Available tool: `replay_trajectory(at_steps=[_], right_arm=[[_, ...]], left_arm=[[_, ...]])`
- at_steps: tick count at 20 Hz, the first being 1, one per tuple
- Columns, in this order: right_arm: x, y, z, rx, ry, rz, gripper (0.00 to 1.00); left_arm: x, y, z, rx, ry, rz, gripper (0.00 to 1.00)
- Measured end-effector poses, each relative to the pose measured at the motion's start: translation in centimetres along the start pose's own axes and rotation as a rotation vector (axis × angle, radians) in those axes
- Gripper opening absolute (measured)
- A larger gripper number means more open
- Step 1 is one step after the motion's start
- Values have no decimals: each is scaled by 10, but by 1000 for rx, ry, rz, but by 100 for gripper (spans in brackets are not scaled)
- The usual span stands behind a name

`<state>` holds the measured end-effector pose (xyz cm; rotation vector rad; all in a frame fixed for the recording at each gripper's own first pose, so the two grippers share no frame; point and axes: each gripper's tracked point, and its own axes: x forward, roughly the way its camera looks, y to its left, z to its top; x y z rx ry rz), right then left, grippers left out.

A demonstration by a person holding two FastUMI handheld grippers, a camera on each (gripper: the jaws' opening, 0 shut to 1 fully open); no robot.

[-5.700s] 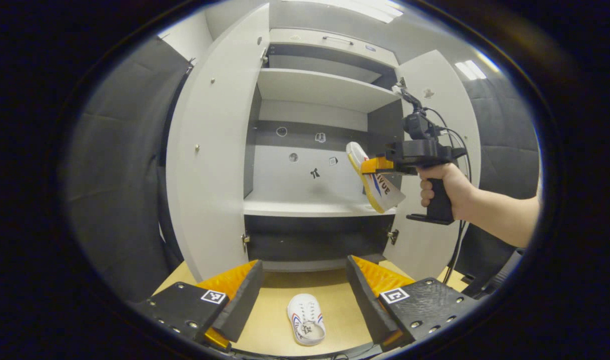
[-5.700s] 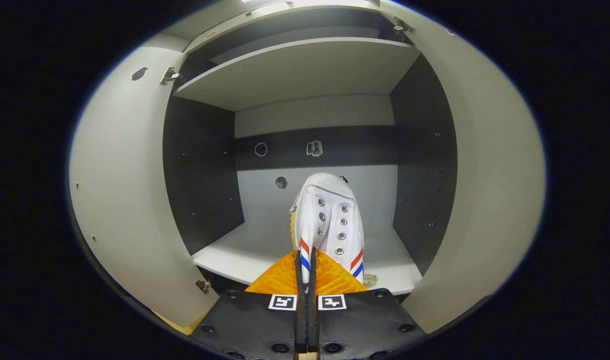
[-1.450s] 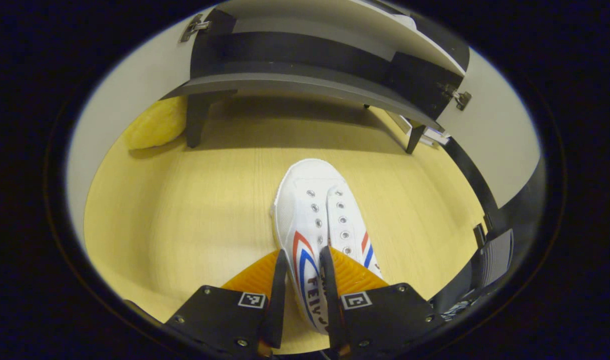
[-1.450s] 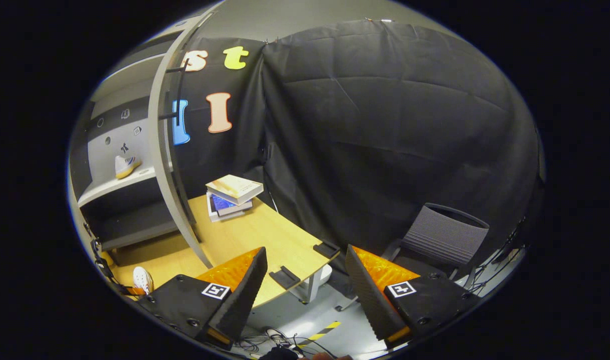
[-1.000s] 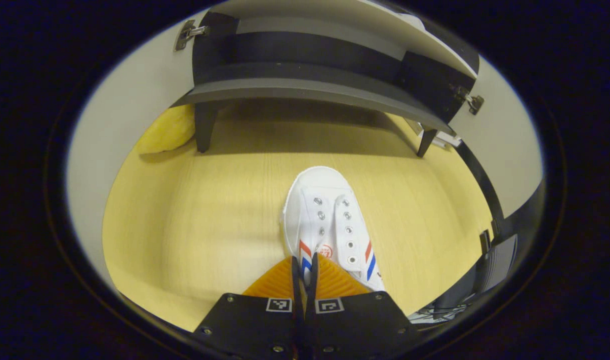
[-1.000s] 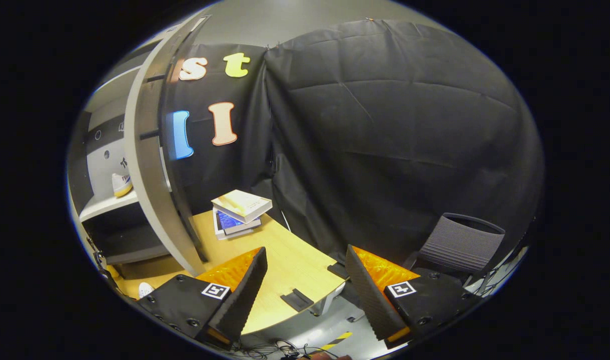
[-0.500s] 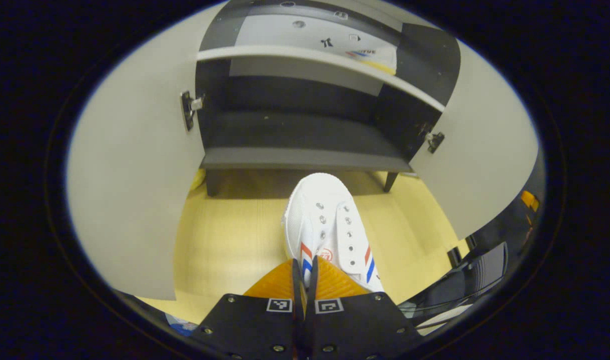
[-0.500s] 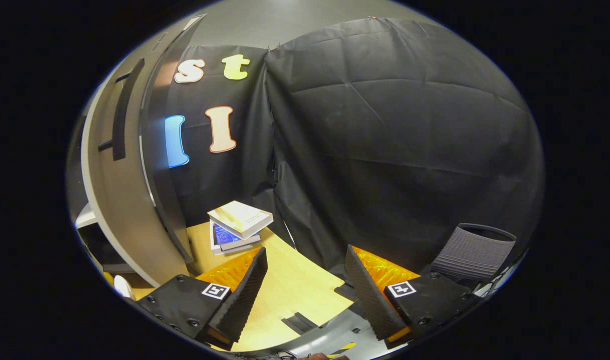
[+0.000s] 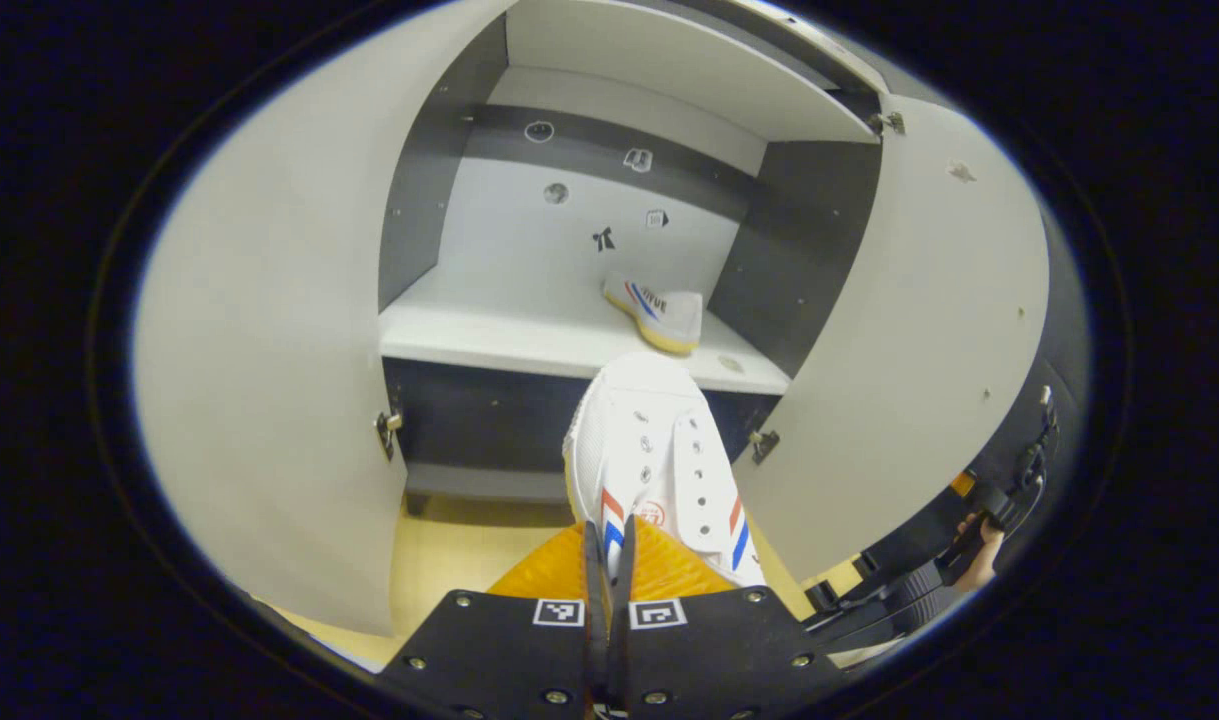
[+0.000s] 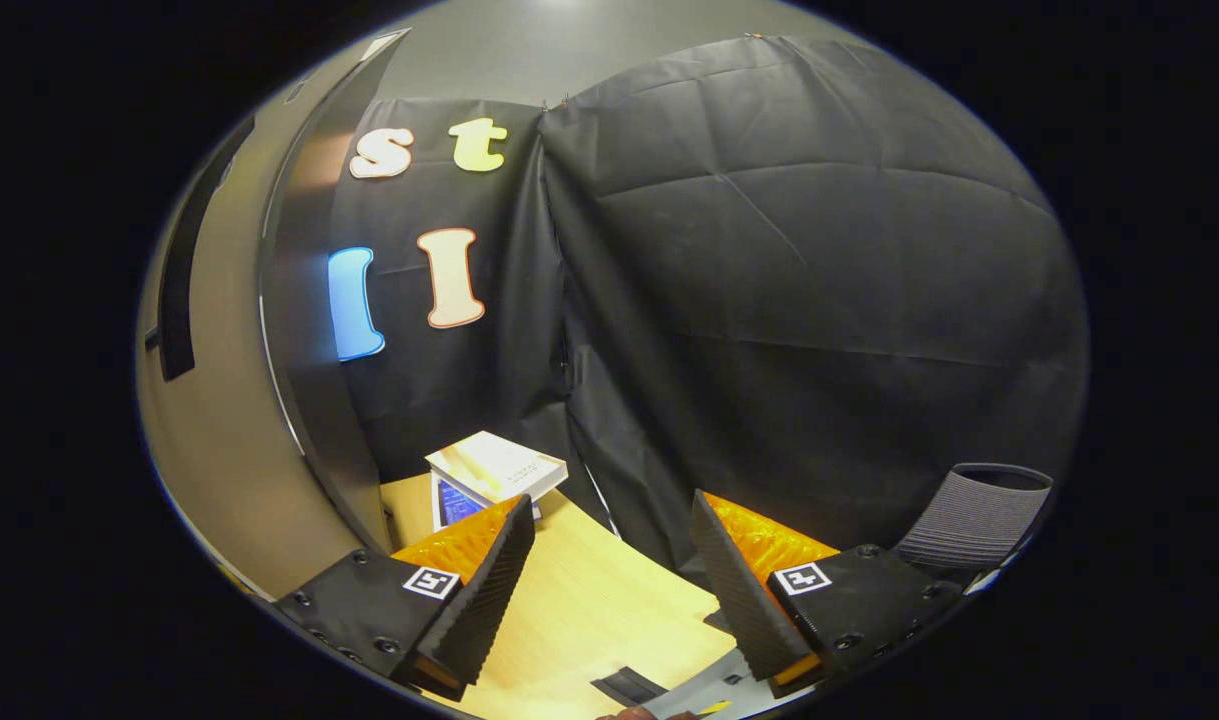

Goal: Grab one shoe with the right hand and put it into the shoe cabinet, grab the other shoe with the left hand and put it into the shoe cabinet; then close the right door with the right hand and the left door with the left hand.

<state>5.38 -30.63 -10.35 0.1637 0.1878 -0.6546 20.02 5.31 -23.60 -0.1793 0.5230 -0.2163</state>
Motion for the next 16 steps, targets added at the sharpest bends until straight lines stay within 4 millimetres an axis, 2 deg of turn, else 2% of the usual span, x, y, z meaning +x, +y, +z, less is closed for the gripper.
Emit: replay_trajectory(at_steps=[2,3,10,16], right_arm=[[5,3,0,-4,-6,5,92],[9,3,-1,-7,-5,2,92],[32,1,6,25,-20,2,93],[49,-6,13,35,-8,12,93]], left_arm=[[8,-5,-9,-2,-45,23,1],[5,-4,-3,-4,-72,35,0],[2,-2,2,96,-244,131,1],[0,0,2,139,-306,174,1]])
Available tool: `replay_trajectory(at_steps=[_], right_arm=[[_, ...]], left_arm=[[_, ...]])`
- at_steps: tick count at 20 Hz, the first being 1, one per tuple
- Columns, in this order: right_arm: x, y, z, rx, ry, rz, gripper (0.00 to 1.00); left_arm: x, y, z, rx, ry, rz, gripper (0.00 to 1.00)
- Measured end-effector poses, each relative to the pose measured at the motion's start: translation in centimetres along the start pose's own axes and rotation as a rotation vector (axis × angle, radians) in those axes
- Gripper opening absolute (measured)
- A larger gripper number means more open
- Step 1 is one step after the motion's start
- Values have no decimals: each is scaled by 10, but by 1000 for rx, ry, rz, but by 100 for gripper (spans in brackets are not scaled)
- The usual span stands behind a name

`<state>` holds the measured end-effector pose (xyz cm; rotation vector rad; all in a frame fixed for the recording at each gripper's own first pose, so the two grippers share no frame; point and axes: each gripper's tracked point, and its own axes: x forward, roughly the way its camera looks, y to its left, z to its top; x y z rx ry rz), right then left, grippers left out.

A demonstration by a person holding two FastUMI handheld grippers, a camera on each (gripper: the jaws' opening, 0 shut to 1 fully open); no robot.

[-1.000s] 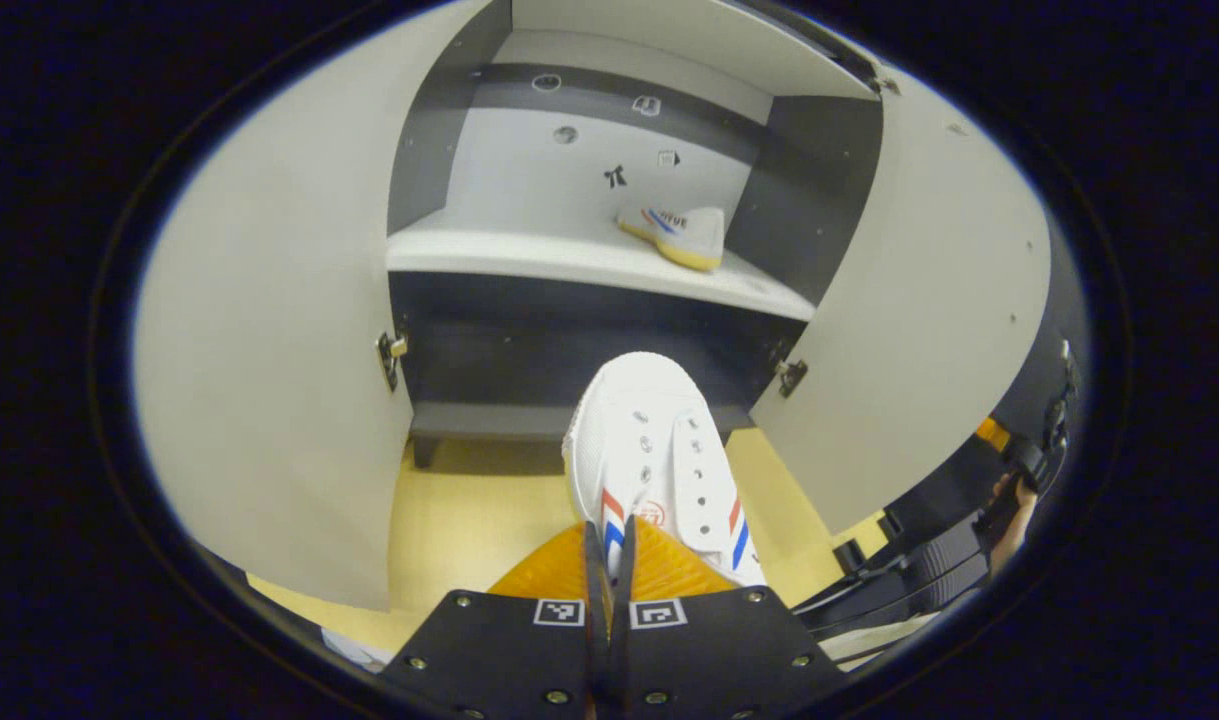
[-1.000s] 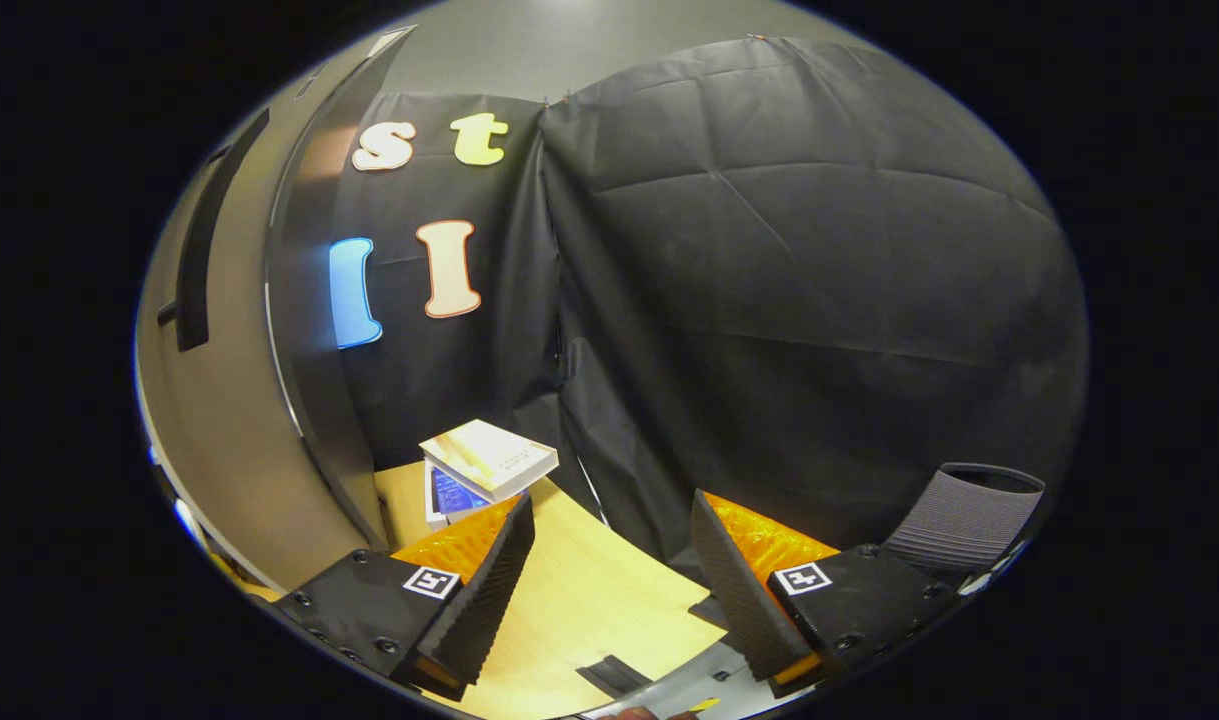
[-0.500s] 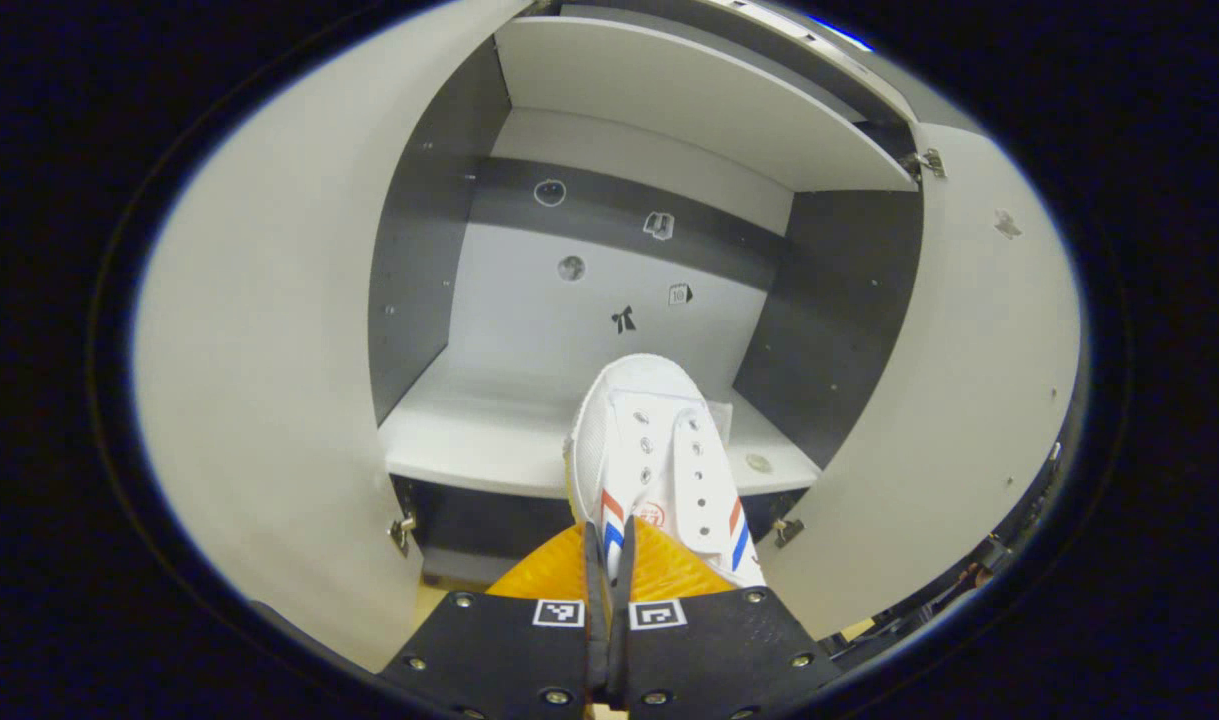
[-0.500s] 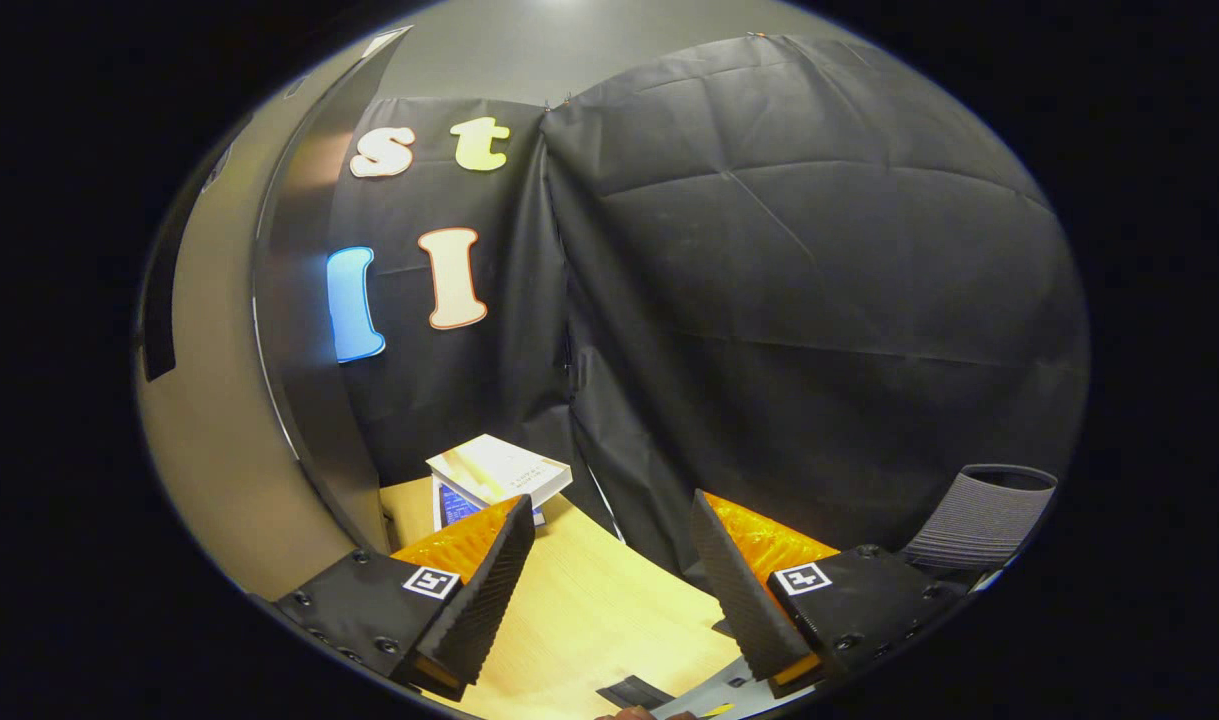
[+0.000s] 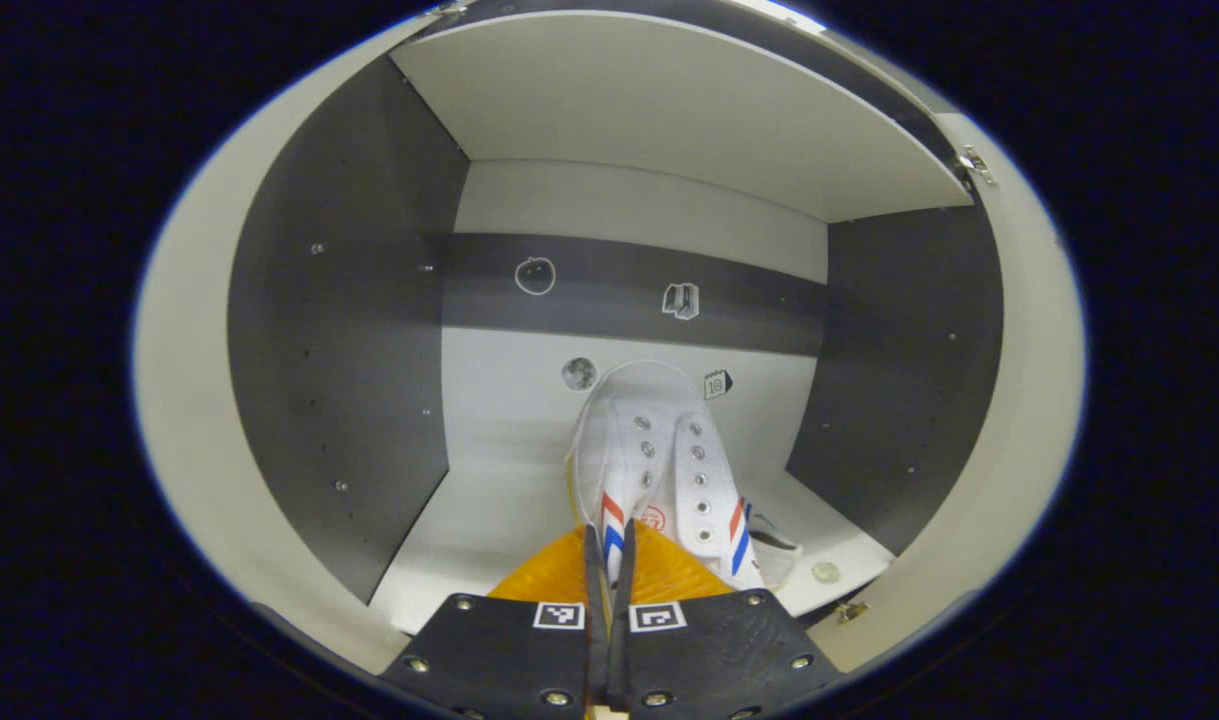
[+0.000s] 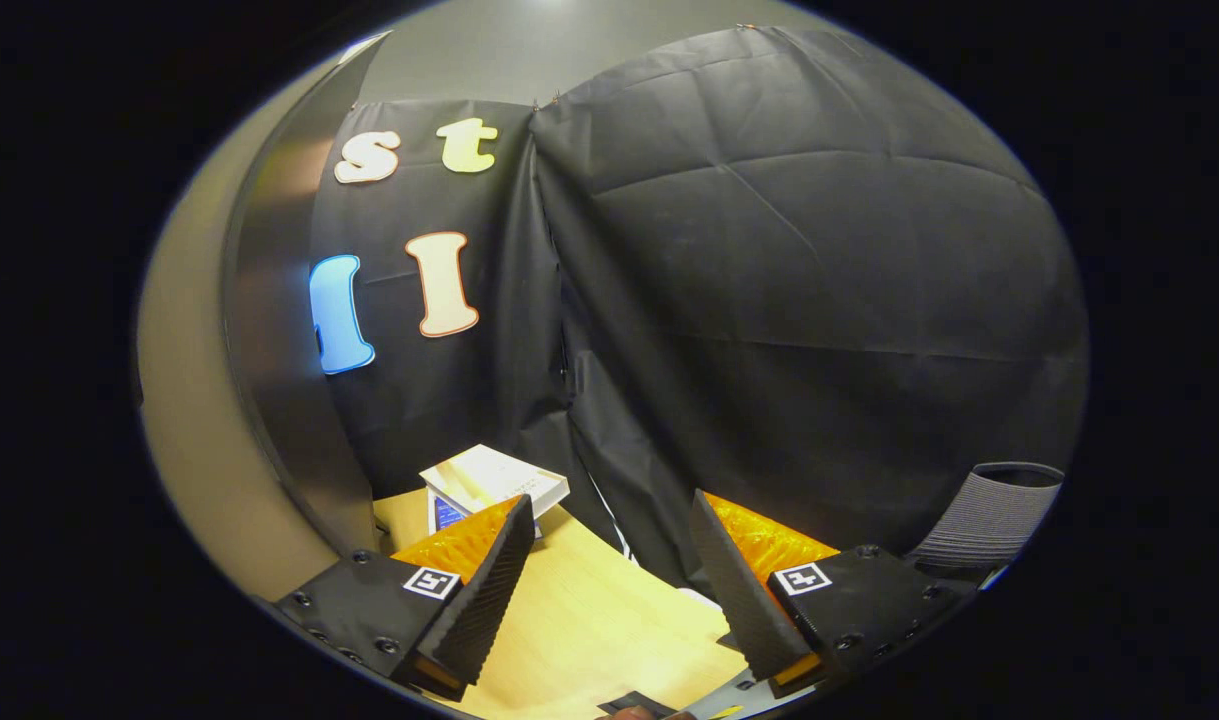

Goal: Grab one shoe with the right hand and put it into the shoe cabinet, grab the other shoe with the left hand and put it into the shoe cabinet; then close the right door with the right hand and the left door with the left hand.

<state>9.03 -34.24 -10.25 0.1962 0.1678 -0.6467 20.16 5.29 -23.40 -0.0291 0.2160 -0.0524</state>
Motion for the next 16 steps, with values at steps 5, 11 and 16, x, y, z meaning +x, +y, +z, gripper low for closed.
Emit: replay_trajectory(at_steps=[5,11,16], right_arm=[[12,-4,12,1,-23,0,92],[17,2,15,-18,-35,25,92],[15,6,17,-19,-30,47,92]], left_arm=[[0,-2,1,43,26,26,1],[2,-2,-4,67,85,44,1],[-10,-5,18,100,1,43,24]])
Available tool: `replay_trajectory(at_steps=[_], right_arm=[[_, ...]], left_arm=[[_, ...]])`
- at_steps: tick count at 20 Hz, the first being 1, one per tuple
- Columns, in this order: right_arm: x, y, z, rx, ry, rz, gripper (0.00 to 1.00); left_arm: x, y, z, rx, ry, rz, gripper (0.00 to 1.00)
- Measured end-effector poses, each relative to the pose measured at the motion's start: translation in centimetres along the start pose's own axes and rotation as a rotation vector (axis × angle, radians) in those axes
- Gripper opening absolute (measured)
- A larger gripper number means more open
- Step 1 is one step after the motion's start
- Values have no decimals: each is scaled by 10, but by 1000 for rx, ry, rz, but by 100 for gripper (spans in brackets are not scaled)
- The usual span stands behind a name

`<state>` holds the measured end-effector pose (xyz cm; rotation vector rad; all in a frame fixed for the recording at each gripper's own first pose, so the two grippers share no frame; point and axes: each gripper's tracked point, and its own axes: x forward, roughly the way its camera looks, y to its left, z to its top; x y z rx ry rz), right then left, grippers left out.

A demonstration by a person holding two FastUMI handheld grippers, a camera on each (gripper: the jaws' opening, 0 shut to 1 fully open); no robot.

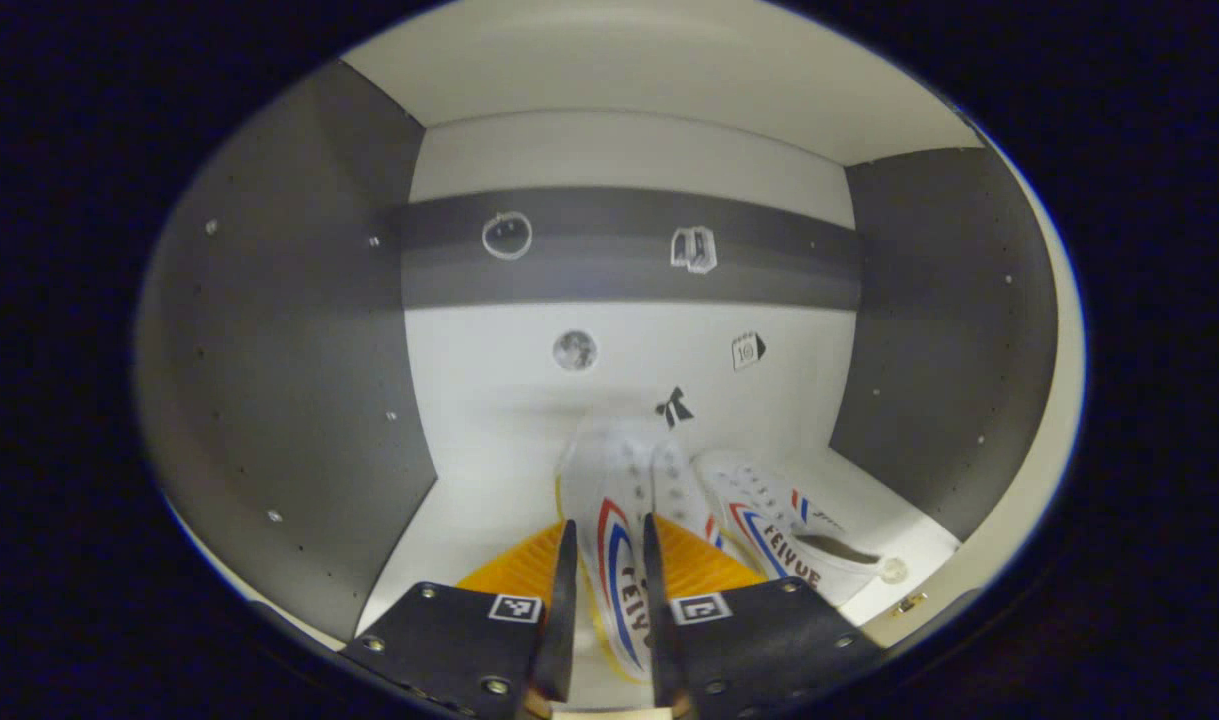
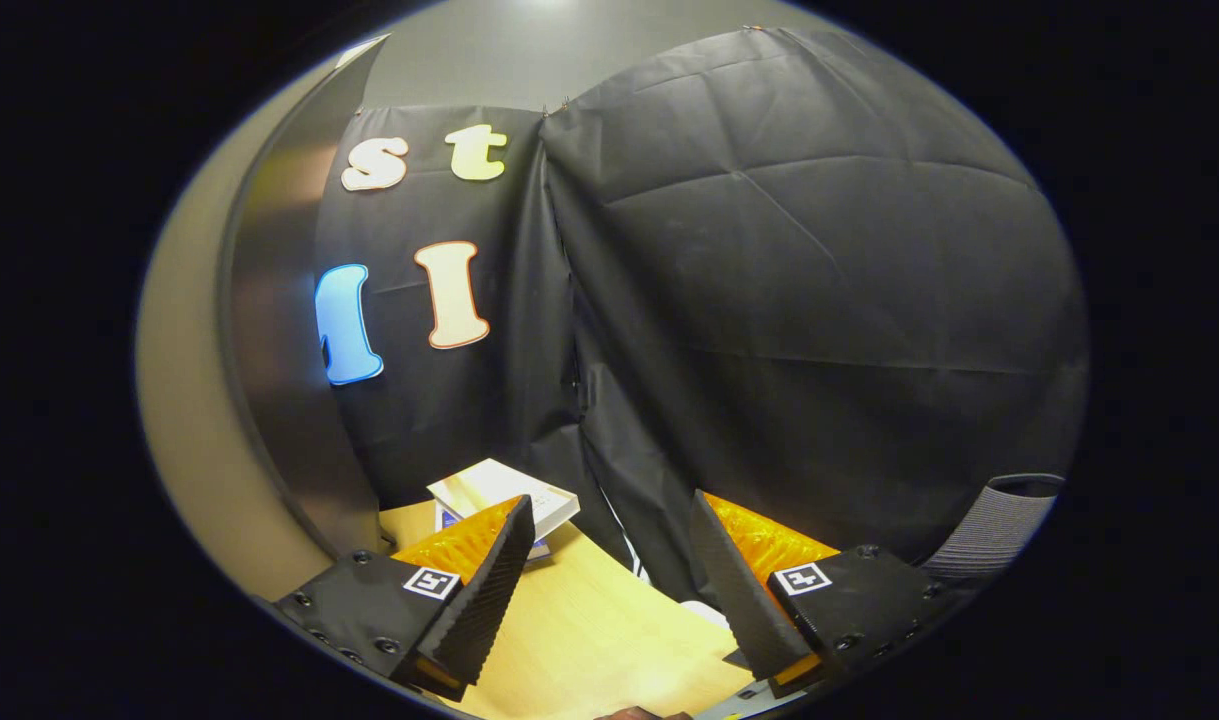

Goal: Grab one shoe with the right hand and put it into the shoe cabinet, grab the other shoe with the left hand and put it into the shoe cabinet; then close the right door with the right hand and the left door with the left hand.

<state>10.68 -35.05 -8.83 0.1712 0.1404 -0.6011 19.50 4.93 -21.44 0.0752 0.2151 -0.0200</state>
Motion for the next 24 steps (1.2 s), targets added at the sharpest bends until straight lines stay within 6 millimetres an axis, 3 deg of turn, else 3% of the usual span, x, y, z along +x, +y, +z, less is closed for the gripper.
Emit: replay_trajectory(at_steps=[1,2,4,5,7,11,12,13,17,19,21,24], right_arm=[[-1,2,2,-4,-4,5,93],[-4,3,6,-5,-14,9,98],[-11,4,17,7,-35,15,98],[-17,5,23,16,-46,20,98],[-30,6,35,32,-68,30,98],[-57,17,51,46,-47,80,98],[-65,21,58,47,-48,99,93],[-76,23,66,39,-52,117,98],[-113,30,92,-4,-87,168,92],[-130,36,99,-11,-92,196,96],[-146,42,112,-33,-119,219,100],[-160,56,129,-93,-166,258,98]], left_arm=[[-7,4,12,42,-36,23,34],[-18,8,18,86,-62,56,39],[-36,5,29,128,-95,77,78],[-58,-2,32,123,-114,65,98],[-104,-15,36,99,-148,26,100],[-186,-19,32,100,-176,3,100],[-205,-20,30,108,-184,0,100],[-225,-20,28,117,-193,3,100],[-301,-16,6,106,-243,24,100],[-338,-10,-23,104,-229,38,99],[-362,-7,-50,105,-204,33,100],[-393,-7,-86,70,-137,18,100]])
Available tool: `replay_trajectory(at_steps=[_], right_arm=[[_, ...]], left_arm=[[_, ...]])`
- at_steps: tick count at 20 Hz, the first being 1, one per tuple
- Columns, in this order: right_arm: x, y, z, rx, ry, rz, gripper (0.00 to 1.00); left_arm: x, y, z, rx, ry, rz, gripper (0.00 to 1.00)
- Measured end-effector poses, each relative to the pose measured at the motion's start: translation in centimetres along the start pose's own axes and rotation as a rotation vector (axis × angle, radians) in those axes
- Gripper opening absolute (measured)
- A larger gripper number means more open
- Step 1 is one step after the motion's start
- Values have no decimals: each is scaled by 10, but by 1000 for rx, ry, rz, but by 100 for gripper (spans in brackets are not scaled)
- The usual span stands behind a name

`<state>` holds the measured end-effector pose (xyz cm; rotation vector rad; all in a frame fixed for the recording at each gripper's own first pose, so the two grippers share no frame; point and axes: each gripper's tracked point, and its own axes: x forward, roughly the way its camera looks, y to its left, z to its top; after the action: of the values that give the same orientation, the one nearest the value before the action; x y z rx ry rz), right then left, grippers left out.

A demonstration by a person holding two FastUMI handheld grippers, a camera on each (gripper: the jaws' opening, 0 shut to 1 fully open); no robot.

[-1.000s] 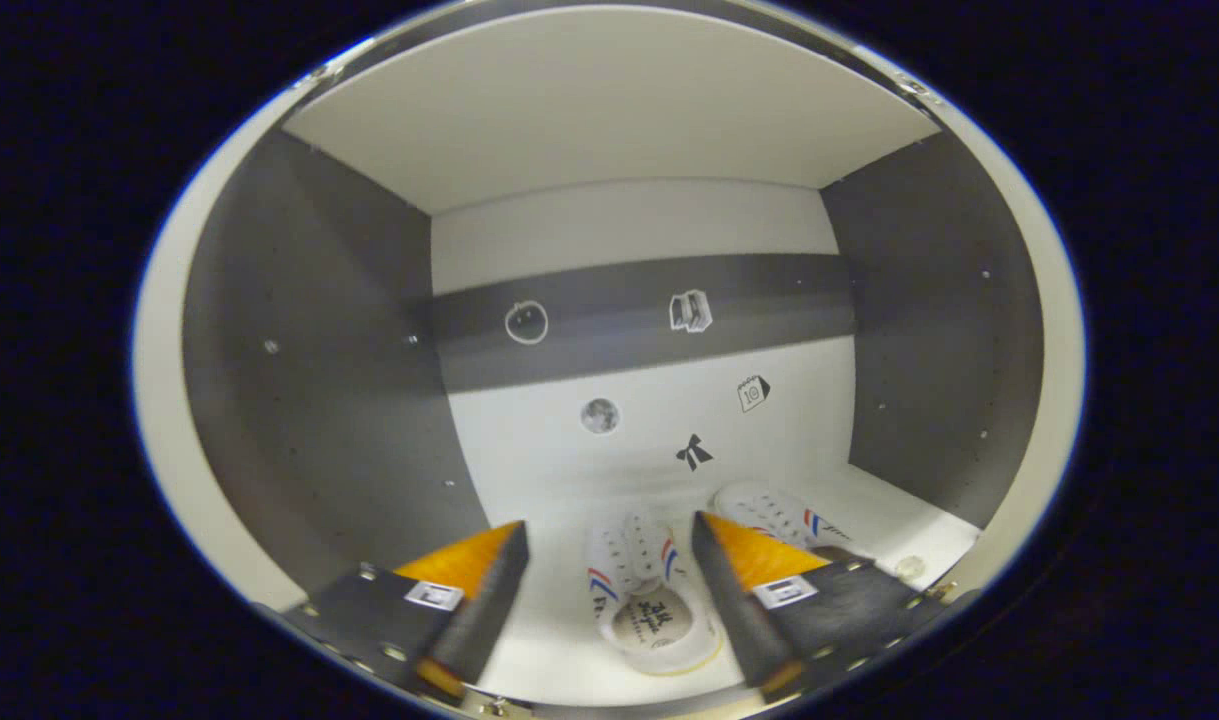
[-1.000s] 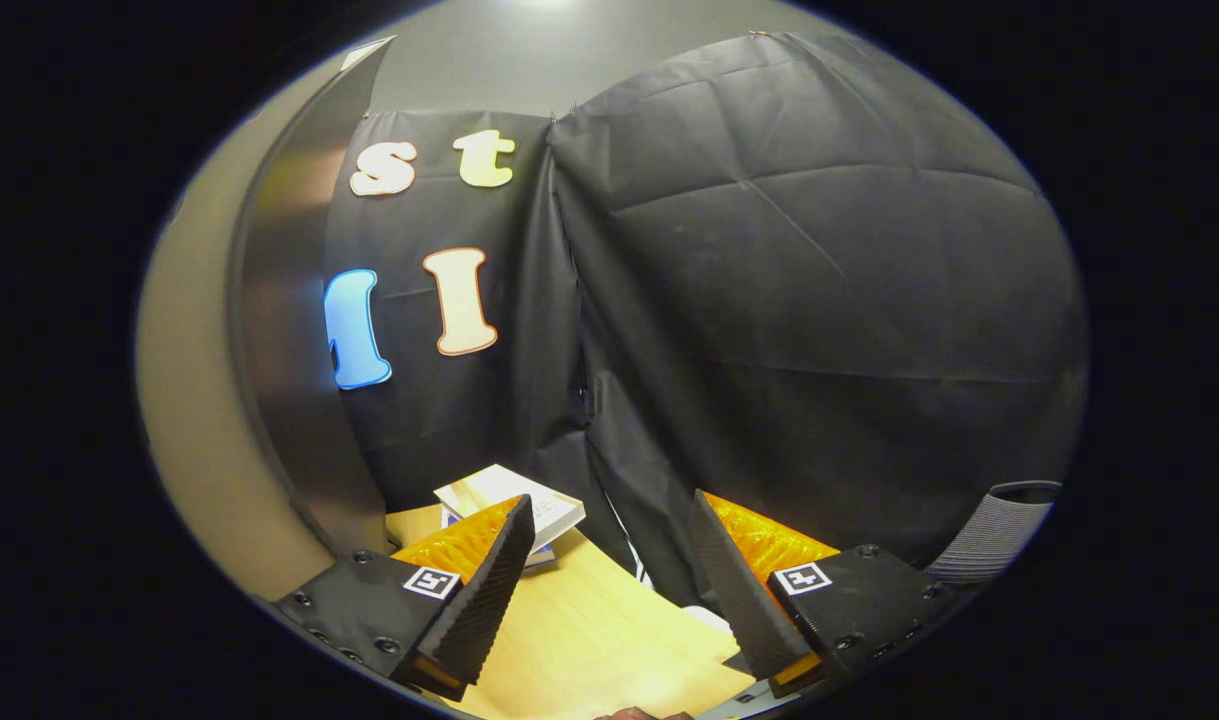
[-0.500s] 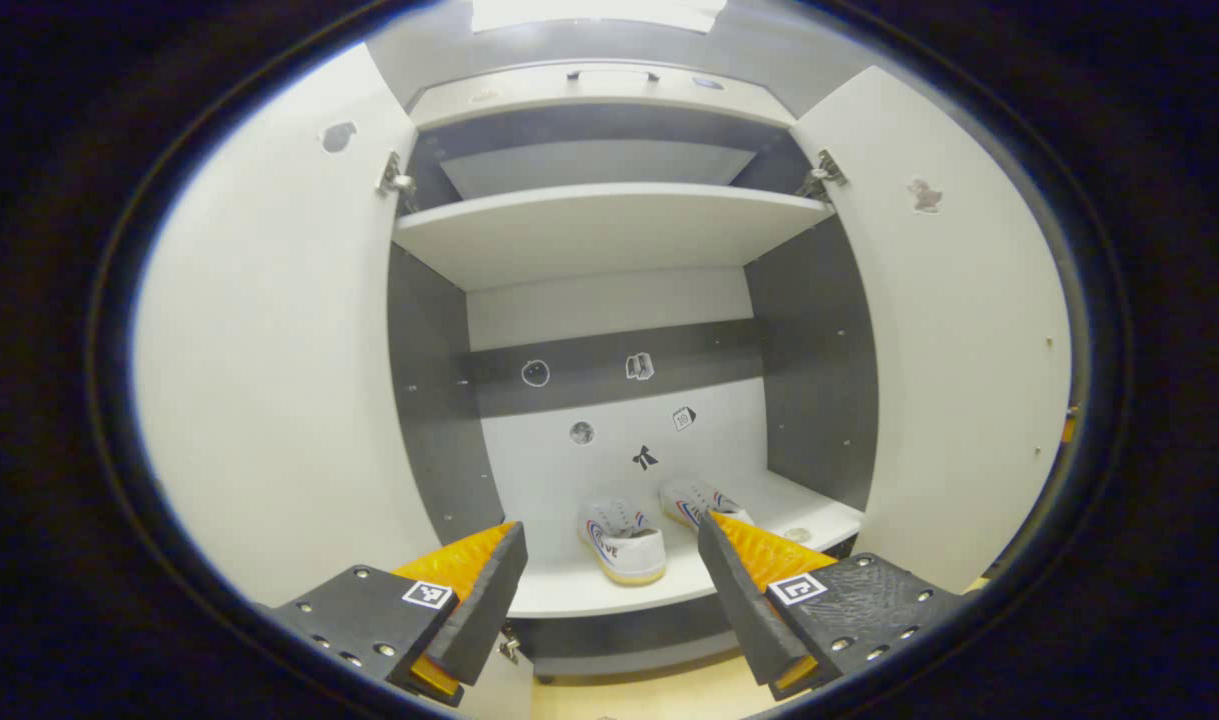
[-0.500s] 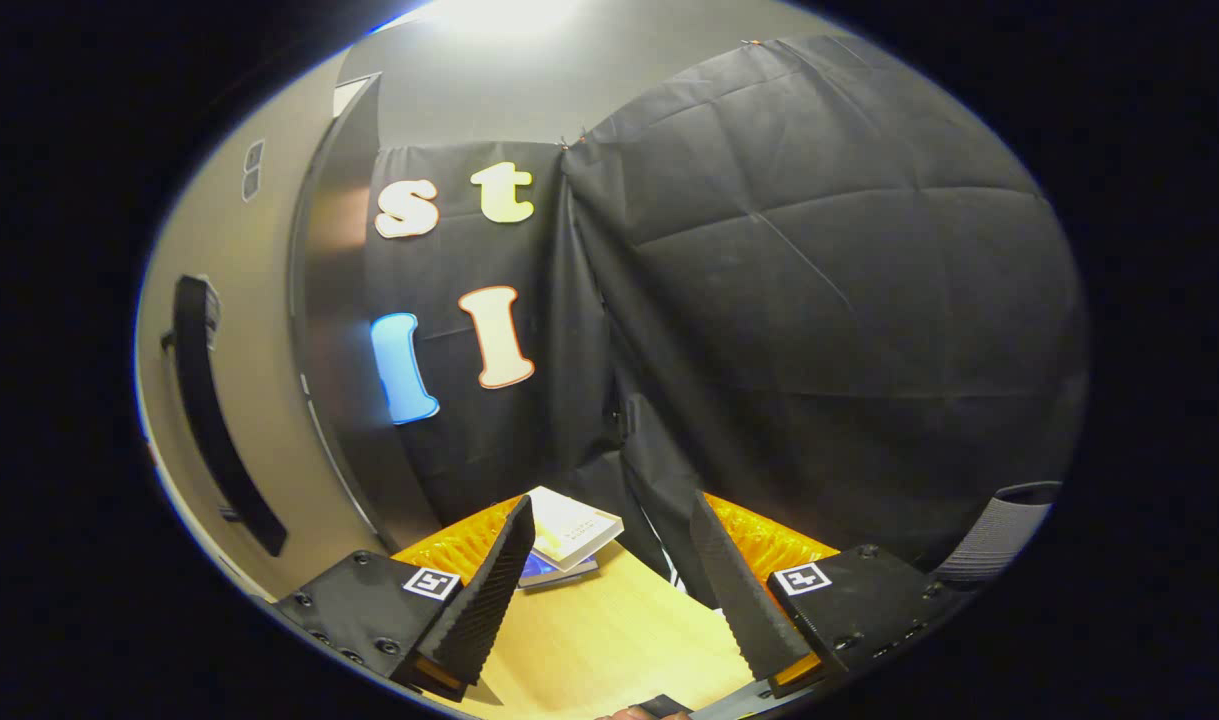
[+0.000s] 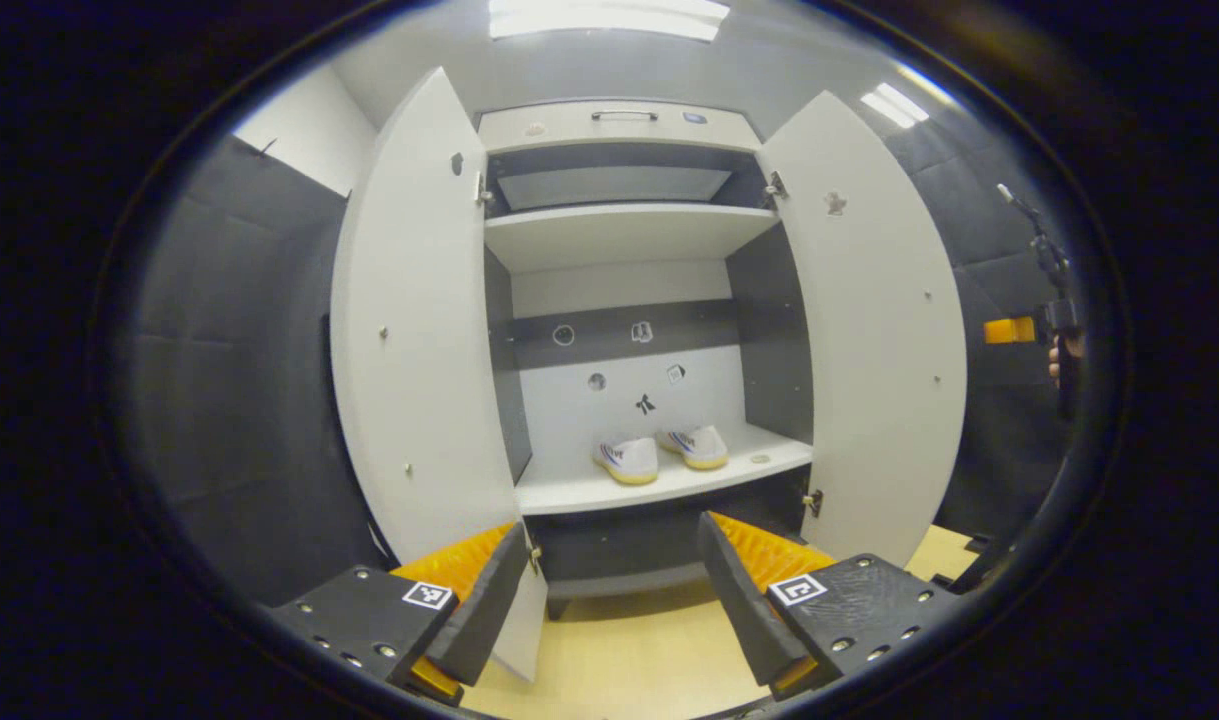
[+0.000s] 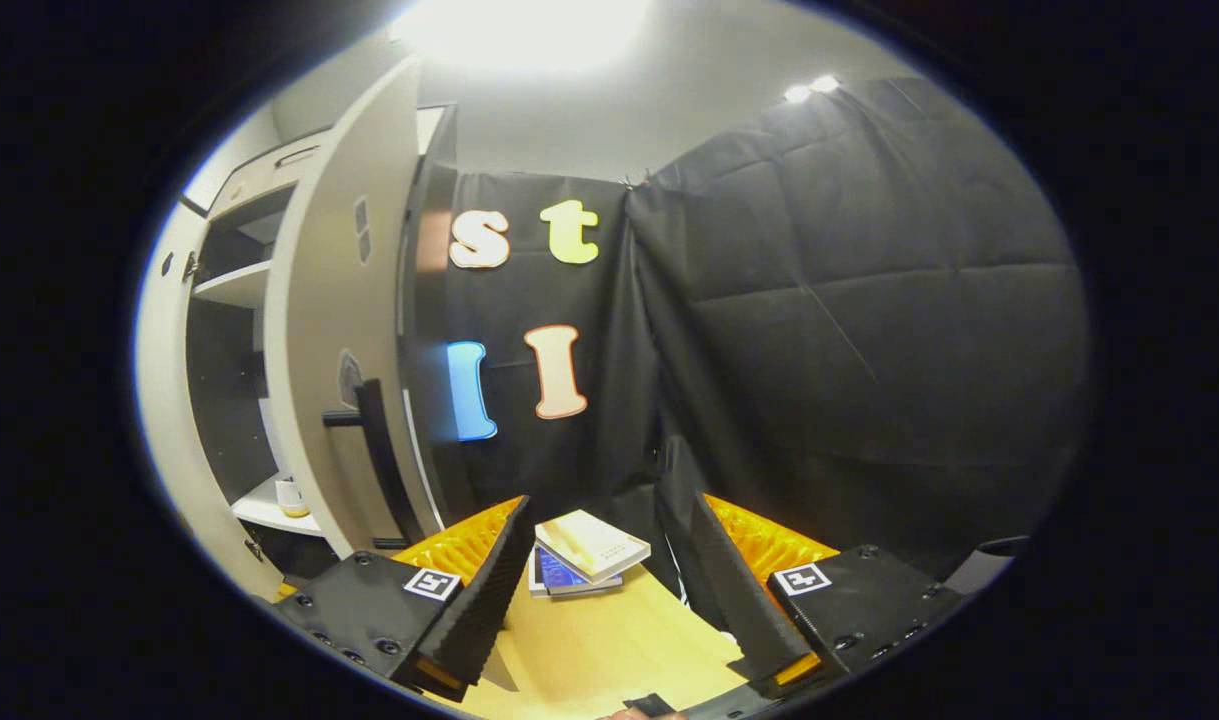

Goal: Grab one shoe with the right hand and put it into the shoe cabinet, grab the other shoe with the left hand and put it into the shoe cabinet; then close the right door with the right hand and the left door with the left hand.

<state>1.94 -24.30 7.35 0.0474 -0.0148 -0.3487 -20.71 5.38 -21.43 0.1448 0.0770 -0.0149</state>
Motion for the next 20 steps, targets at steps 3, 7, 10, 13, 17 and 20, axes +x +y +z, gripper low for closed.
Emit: replay_trajectory(at_steps=[3,7,10,13,17,20], right_arm=[[5,19,19,-39,-47,51,98],[24,50,19,-10,-45,148,93],[39,50,23,18,-38,191,95],[45,59,16,-5,-10,272,98],[38,79,9,-14,5,370,97],[31,106,3,13,20,476,98]], left_arm=[[-26,-7,-22,-80,84,1,100],[-41,3,-16,-124,84,68,100],[-46,14,-13,-156,83,135,100],[-54,26,-12,-161,93,217,98],[-69,34,-12,-166,100,313,99],[-83,36,-14,-164,108,376,99]])
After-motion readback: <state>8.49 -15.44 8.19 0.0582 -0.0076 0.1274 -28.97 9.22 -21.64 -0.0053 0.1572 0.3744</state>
